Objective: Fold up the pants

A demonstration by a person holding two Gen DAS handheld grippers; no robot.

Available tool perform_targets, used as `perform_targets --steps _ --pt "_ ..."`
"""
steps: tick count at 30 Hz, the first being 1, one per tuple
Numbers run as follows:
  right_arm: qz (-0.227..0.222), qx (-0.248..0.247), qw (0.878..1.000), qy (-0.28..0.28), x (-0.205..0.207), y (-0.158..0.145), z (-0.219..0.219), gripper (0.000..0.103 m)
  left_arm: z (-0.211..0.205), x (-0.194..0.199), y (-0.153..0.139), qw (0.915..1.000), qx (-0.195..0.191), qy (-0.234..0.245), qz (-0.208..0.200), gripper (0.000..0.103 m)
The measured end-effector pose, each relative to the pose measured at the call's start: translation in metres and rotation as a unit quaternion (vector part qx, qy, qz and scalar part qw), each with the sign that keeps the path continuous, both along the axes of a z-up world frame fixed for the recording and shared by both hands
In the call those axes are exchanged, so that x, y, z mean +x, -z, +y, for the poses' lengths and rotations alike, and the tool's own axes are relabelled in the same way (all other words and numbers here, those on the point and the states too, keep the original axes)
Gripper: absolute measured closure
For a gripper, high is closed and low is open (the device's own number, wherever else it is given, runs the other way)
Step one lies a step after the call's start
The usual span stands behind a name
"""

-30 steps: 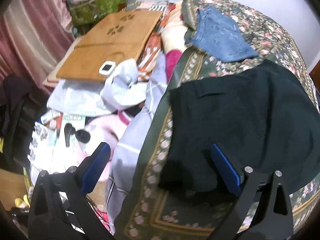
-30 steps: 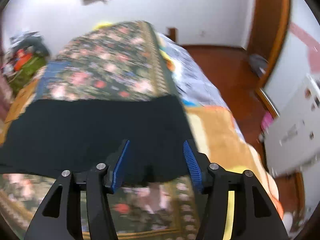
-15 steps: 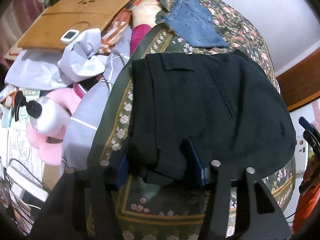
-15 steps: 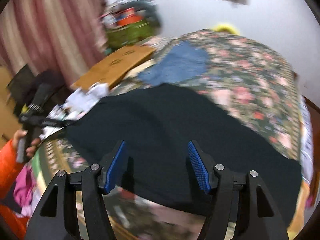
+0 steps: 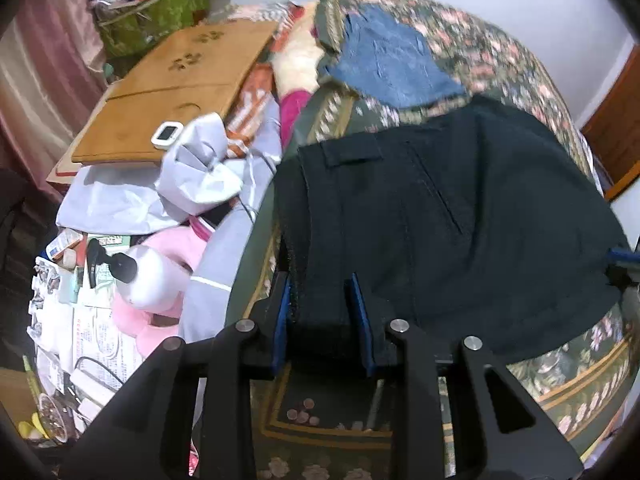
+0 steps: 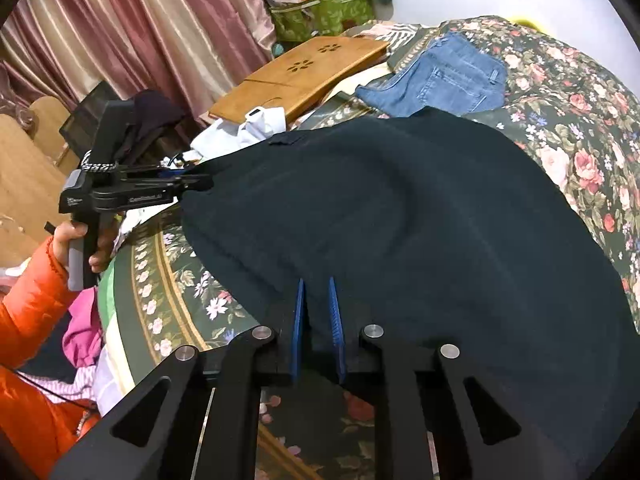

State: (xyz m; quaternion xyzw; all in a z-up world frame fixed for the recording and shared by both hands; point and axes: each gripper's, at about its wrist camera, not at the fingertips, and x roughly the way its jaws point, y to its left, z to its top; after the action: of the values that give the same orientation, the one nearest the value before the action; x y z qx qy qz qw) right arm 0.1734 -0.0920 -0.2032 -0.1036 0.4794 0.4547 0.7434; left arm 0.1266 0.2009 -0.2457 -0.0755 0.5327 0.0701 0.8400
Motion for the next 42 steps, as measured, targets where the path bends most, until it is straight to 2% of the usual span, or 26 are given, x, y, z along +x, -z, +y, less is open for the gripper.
perform_targets --steps 2,5,7,9,11,14,18,22,23,24,25,26,27,28,29,31,35,37,39,40,41,42 --pt "-0.005 -0.009 1.000 -0.016 0.000 -0.006 0.005 0.089 -0.003 0.000 -0.001 0.9999 0.015 0.007 0.002 0.069" --pt "-0.017 0.003 1.000 -0.014 0.012 -0.022 0.003 0.084 0.000 0.001 -0.007 0.9999 0.013 0.009 -0.004 0.069" --pt "-0.046 0.010 0.999 0.007 0.030 -0.035 0.003 0.067 0.003 0.003 -0.005 1.0000 -0.002 0.005 -0.002 0.069" --pt "-0.071 0.016 0.997 0.025 0.050 -0.045 0.007 0.056 0.007 0.004 0.000 0.9998 -0.022 0.000 0.004 0.069" --pt "-0.088 0.011 0.995 0.041 0.075 -0.047 0.015 0.055 0.010 0.003 0.003 0.9992 -0.041 -0.006 0.003 0.069" --pt "-0.076 -0.007 0.996 0.052 0.120 -0.035 0.035 0.055 0.008 0.001 0.001 0.9991 -0.042 -0.006 -0.007 0.072" --pt "-0.048 -0.041 0.996 0.057 0.172 -0.002 0.067 0.055 0.002 0.001 -0.003 0.9997 -0.017 -0.001 -0.015 0.074" --pt "0.011 -0.069 0.997 0.044 0.198 0.033 0.082 0.056 0.002 0.003 -0.009 0.9997 0.000 -0.004 -0.025 0.078" --pt "0.016 -0.081 0.996 0.032 0.198 0.043 0.087 0.061 0.003 0.002 -0.012 0.9995 0.006 -0.007 -0.030 0.079" --pt "0.010 -0.090 0.996 0.021 0.194 0.050 0.091 0.079 0.004 0.002 -0.014 0.9992 0.019 -0.010 -0.034 0.079" --pt "-0.001 -0.100 0.995 0.016 0.190 0.052 0.092 0.083 0.005 0.003 -0.015 0.9978 0.055 -0.022 -0.030 0.101" --pt "-0.012 -0.108 0.994 0.011 0.186 0.054 0.094 0.085 0.008 0.003 -0.014 0.9918 0.119 -0.043 -0.019 0.103" --pt "-0.022 -0.114 0.993 0.010 0.182 0.055 0.094 0.090 0.015 0.003 -0.009 0.9883 0.143 -0.050 -0.012 0.103" --pt "-0.024 -0.114 0.993 0.013 0.184 0.056 0.094 0.091 0.024 0.002 -0.003 0.9912 0.122 -0.051 0.003 0.103" --pt "-0.025 -0.113 0.993 0.018 0.185 0.056 0.092 0.092 0.036 0.000 0.005 0.9945 0.085 -0.059 0.019 0.103" --pt "-0.034 -0.115 0.992 0.032 0.187 0.055 0.089 0.093 0.050 -0.007 0.014 0.9958 0.047 -0.072 0.030 0.103" --pt "-0.062 -0.117 0.989 0.065 0.191 0.048 0.083 0.093 0.057 -0.015 0.000 0.9968 0.008 -0.080 -0.002 0.102" --pt "-0.063 -0.113 0.988 0.081 0.191 0.039 0.078 0.090 0.055 -0.013 -0.014 0.9969 0.015 -0.075 -0.021 0.100" --pt "-0.055 -0.101 0.989 0.097 0.188 0.027 0.070 0.089 0.047 -0.008 -0.028 0.9973 0.019 -0.060 -0.038 0.093" --pt "-0.053 -0.092 0.989 0.104 0.186 0.019 0.065 0.086 0.044 -0.004 -0.035 0.9974 0.018 -0.051 -0.047 0.085" --pt "-0.051 -0.081 0.990 0.108 0.182 0.011 0.059 0.082 0.039 0.000 -0.041 0.9975 0.013 -0.043 -0.055 0.074" --pt "-0.052 -0.067 0.990 0.112 0.177 0.001 0.052 0.070 0.036 0.003 -0.046 0.9975 0.007 -0.034 -0.061 0.069"
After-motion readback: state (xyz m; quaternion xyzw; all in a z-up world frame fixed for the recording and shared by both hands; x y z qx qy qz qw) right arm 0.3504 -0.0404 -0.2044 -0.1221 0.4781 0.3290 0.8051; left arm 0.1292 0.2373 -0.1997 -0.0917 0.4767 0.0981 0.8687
